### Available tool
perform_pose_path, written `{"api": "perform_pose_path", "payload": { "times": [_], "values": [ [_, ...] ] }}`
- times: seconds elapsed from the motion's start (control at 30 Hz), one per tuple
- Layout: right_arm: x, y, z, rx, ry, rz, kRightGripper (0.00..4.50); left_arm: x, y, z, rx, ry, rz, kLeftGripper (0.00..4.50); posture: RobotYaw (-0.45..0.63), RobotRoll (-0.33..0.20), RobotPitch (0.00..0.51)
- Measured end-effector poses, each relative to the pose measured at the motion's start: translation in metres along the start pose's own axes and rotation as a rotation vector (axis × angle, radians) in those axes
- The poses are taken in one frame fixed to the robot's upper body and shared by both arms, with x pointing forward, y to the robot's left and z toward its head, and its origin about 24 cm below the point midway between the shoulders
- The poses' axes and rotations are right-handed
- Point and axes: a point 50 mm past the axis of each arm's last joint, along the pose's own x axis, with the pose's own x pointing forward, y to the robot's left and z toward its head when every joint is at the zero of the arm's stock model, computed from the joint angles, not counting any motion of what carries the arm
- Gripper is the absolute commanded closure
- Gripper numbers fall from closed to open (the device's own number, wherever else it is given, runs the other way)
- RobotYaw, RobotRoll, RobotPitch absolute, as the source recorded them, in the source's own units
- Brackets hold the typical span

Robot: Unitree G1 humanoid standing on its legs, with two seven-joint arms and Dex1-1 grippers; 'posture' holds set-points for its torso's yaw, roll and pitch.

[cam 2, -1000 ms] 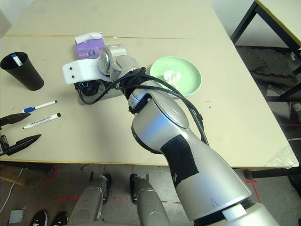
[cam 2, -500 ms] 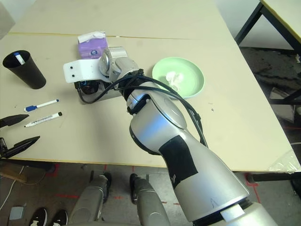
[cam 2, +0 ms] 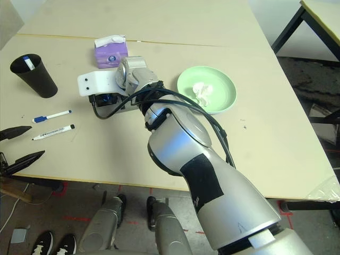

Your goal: Organize and tidy the items on the table.

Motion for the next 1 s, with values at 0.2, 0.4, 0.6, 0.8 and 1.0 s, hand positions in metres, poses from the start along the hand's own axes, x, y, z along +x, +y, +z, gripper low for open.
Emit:
{"api": "perform_pose_path", "payload": {
  "times": [0.2,0.4,0.6,0.8,1.0],
  "values": [
    [-0.001,0.0,-0.003,0.009,0.003,0.017,4.37,0.002,0.004,0.0,0.001,-0.01,0.003,0.0,0.22,0.0,0.272],
    [-0.002,0.001,-0.003,0.015,-0.008,0.041,3.37,0.003,0.005,-0.001,0.008,-0.014,0.004,0.0,0.21,0.0,0.266],
    [-0.007,-0.002,-0.006,0.02,-0.031,0.035,1.38,0.008,0.012,-0.003,0.01,-0.024,0.004,0.0,0.17,0.0,0.253],
    [-0.018,-0.006,-0.013,0.024,-0.051,0.085,0.01,0.015,0.022,-0.005,0.021,-0.033,0.004,0.0,0.11,0.0,0.237],
    [-0.051,-0.021,-0.031,0.027,-0.039,0.082,0.01,0.021,0.032,-0.013,0.012,-0.04,0.013,0.0,0.05,0.0,0.223]
  ]
}}
